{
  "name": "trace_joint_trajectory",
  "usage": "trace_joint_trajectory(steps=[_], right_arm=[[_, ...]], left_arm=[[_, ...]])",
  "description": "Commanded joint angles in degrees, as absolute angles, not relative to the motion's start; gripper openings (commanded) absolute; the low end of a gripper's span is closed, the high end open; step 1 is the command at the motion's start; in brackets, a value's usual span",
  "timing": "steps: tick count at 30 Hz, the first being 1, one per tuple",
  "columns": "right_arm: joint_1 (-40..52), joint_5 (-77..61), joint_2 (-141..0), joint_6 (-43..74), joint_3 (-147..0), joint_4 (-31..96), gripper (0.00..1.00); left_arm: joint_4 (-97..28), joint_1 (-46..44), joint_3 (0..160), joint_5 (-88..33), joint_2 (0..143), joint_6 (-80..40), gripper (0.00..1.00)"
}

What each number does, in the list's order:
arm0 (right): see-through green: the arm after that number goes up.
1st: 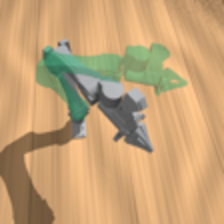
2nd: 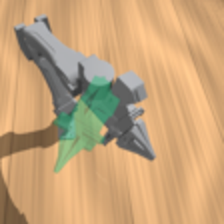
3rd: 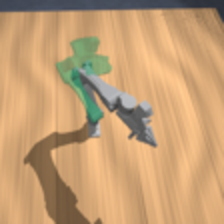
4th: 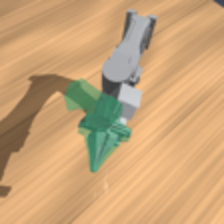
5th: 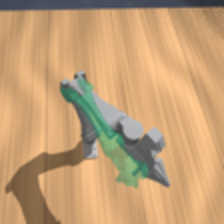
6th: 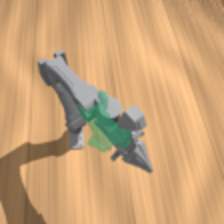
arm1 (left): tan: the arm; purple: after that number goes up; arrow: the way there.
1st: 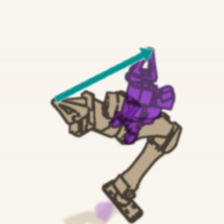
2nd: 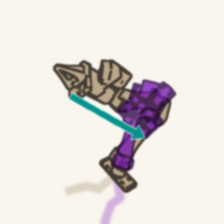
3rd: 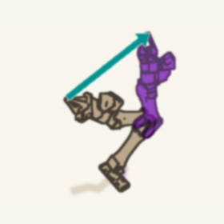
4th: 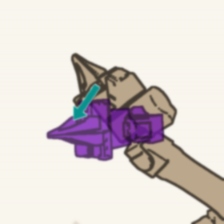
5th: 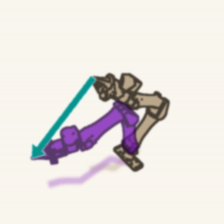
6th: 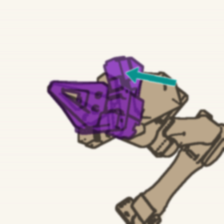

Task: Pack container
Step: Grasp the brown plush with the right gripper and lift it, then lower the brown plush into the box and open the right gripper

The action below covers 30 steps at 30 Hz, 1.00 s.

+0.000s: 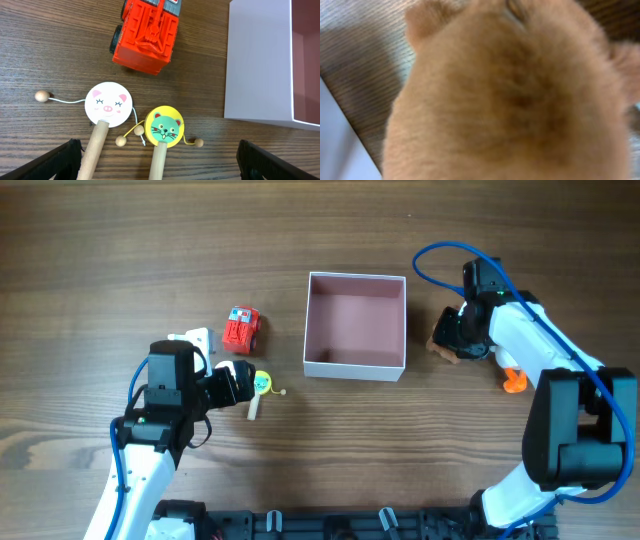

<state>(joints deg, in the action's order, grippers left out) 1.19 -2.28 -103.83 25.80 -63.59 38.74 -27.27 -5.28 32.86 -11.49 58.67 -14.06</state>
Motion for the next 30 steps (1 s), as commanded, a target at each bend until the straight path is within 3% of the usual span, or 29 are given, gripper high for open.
trace_joint_trajectory(steps=[1, 6, 8, 12, 21, 29, 30], right_arm=[[1.2, -1.3, -100.5, 26.9, -65.6, 39.6, 0.18], [4.1, -4.4, -90.4, 23.9, -69.4, 43.0, 0.14], [7.2, -6.8, -84.8, 23.9, -70.2, 44.2, 0.04], [17.9, -9.5, -77.2, 25.5, -70.2, 43.9, 0.04], [28.3, -6.0, -90.7, 28.7, -68.9, 32.7, 0.05], [28.3, -8.0, -106.6, 26.9, -68.9, 21.7, 0.39], [28.3, -9.1, -106.7, 24.9, -68.9, 20.5, 0.48]], left_arm=[[-27.3, -5.0, 34.1, -12.2, 58.9, -14.4, 1.0], [-27.3, -5.0, 34.1, -12.2, 58.9, -14.4, 1.0], [-27.3, -5.0, 34.1, -12.2, 58.9, -14.4, 1.0], [-27.3, -5.0, 34.1, -12.2, 58.9, -14.4, 1.0], [-27.3, -5.0, 34.1, -12.2, 58.9, -14.4, 1.0], [-27.3, -5.0, 34.1, -12.2, 58.9, -14.4, 1.0], [-27.3, -5.0, 34.1, -12.2, 58.9, -14.4, 1.0]])
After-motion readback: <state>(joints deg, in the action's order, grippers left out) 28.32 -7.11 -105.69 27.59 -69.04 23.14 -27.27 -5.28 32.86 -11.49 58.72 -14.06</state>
